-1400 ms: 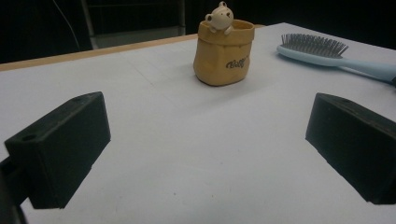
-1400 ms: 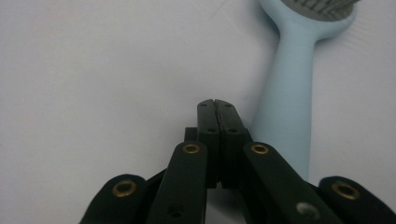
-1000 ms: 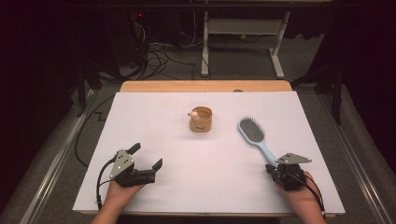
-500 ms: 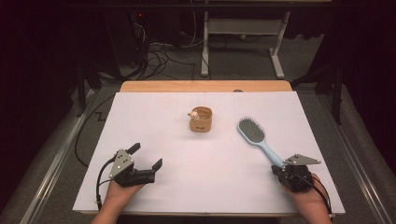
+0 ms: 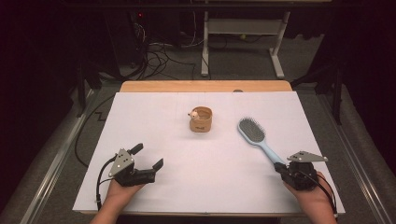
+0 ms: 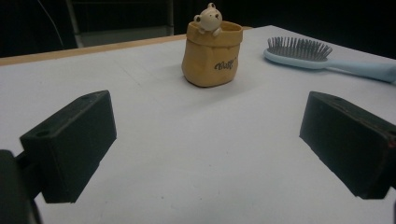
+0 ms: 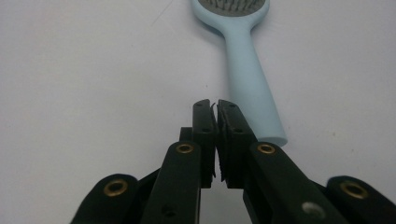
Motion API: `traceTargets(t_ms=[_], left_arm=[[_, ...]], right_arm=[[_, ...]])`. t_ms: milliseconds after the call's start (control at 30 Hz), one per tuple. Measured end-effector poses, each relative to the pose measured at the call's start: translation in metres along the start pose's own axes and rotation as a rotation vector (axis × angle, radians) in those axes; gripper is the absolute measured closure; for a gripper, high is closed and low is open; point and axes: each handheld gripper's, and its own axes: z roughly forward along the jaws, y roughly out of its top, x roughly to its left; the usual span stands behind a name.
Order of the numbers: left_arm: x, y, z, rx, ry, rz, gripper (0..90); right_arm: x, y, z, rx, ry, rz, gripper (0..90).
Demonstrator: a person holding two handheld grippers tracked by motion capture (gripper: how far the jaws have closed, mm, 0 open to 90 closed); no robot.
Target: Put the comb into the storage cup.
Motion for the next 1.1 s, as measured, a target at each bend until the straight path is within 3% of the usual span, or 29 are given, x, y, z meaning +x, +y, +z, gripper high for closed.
traceTargets(t_ms=[167, 533, 1100], left_arm=[[-0.002, 0.0, 0.001, -0.007, 0.02, 0.01, 1.9], [-0.003, -0.002, 0.001, -0.002, 0.029, 0.019, 1.7], [-0.002, -0.002, -0.001, -0.012, 0.032, 0.017, 1.7]], right_arm=[[-0.004, 0.001, -0.005, -0.009, 0.003, 0.02, 81.4], [-0.012, -0.004, -0.005, -0.003, 0.039, 0.041, 61.0], [-0.009, 0.01, -0.003, 0.064, 0.034, 0.004, 28.5]])
